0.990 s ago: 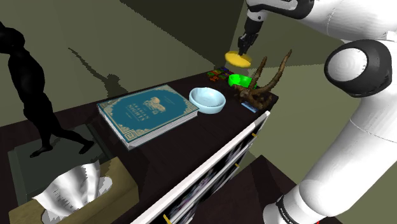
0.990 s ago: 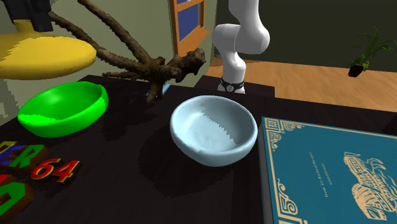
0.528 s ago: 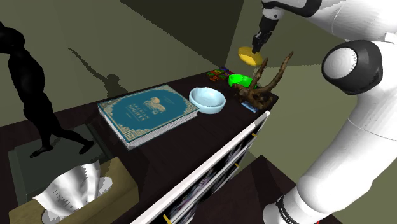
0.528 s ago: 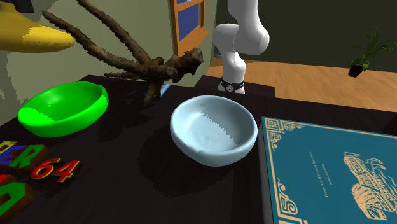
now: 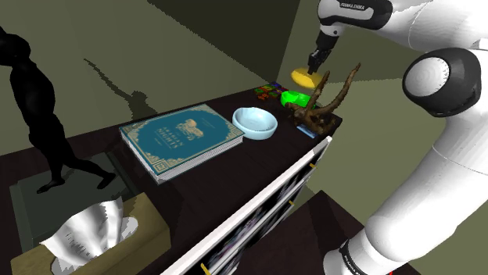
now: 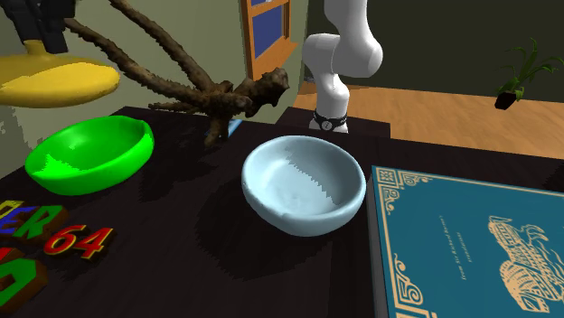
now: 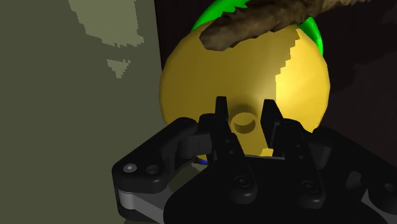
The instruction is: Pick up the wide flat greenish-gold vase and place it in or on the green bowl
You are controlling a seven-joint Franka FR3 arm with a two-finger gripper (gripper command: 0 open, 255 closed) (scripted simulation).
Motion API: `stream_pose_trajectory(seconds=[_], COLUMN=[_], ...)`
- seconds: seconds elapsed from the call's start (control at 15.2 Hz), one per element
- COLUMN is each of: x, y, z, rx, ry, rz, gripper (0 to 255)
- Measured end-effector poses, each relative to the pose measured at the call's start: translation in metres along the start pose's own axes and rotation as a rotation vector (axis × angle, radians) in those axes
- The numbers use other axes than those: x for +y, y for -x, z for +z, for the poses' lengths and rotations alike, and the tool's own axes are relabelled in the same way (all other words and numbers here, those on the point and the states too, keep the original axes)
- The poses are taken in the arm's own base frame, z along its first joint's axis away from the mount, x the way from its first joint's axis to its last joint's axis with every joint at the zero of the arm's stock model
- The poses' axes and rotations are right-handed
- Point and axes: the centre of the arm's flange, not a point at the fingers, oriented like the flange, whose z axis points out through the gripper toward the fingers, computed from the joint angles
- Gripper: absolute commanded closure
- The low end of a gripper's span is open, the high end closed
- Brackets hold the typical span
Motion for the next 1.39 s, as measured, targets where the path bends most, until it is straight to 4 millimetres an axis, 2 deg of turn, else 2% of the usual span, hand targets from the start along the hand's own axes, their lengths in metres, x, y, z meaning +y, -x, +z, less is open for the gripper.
stream_pose_trajectory(seconds=[0.79,1.25,1.32,1.39], x=[-0.009,-0.011,-0.011,-0.011], y=[0.007,0.008,0.008,0.008], z=[0.063,0.068,0.068,0.068], rx=[0.0,0.0,0.0,0.0], ry=[0.0,0.0,0.0,0.0], rz=[0.0,0.0,0.0,0.0], gripper=[255,255,0,0])
